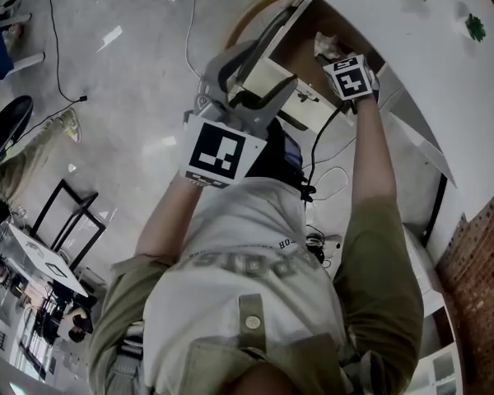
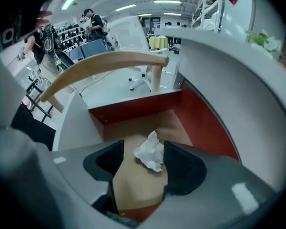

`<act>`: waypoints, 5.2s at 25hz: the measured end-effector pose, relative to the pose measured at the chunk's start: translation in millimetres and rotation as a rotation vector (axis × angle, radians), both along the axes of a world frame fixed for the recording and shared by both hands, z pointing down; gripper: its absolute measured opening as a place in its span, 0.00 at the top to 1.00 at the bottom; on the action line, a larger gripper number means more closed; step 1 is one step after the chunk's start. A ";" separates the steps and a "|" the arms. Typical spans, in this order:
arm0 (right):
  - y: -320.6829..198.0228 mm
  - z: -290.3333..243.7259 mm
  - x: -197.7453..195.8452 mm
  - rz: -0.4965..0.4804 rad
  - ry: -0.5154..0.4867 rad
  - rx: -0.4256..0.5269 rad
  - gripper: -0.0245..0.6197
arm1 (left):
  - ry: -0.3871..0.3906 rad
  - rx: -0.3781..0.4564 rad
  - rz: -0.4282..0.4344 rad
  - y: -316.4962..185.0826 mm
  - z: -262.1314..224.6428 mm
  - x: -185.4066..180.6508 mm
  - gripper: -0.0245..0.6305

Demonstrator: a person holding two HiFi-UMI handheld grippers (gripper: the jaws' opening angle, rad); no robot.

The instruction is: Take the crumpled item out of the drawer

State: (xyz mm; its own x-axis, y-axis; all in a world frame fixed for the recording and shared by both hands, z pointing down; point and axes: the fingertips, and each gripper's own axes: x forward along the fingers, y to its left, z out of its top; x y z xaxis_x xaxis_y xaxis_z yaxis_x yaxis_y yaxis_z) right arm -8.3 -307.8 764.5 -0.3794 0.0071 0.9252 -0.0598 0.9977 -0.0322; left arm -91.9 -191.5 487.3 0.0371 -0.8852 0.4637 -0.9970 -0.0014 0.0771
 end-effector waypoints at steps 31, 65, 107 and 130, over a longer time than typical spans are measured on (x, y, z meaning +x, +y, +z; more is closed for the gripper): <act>-4.2 85.2 -0.7 -0.018 0.208 -0.048 0.85 | 0.048 -0.038 -0.061 1.9 38.3 -8.6 0.50; 34.8 -305.9 76.2 0.457 -0.495 0.054 0.85 | -0.076 0.166 0.039 19.2 -155.8 36.4 0.54; 69.6 -509.5 153.6 0.740 -1.044 0.467 0.86 | -0.125 0.348 0.037 0.7 -220.8 34.8 0.95; 73.3 -519.2 152.1 0.686 -1.047 0.517 0.87 | -0.134 0.327 0.049 -0.2 -219.4 31.2 0.95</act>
State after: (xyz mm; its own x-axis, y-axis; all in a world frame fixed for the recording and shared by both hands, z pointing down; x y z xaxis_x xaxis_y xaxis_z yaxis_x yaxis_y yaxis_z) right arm 143.8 -234.5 245.3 -0.6881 -0.7245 0.0414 -0.7252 0.6886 -0.0026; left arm -60.7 -191.7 267.9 0.0411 -0.9864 0.1592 -0.9964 -0.0522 -0.0663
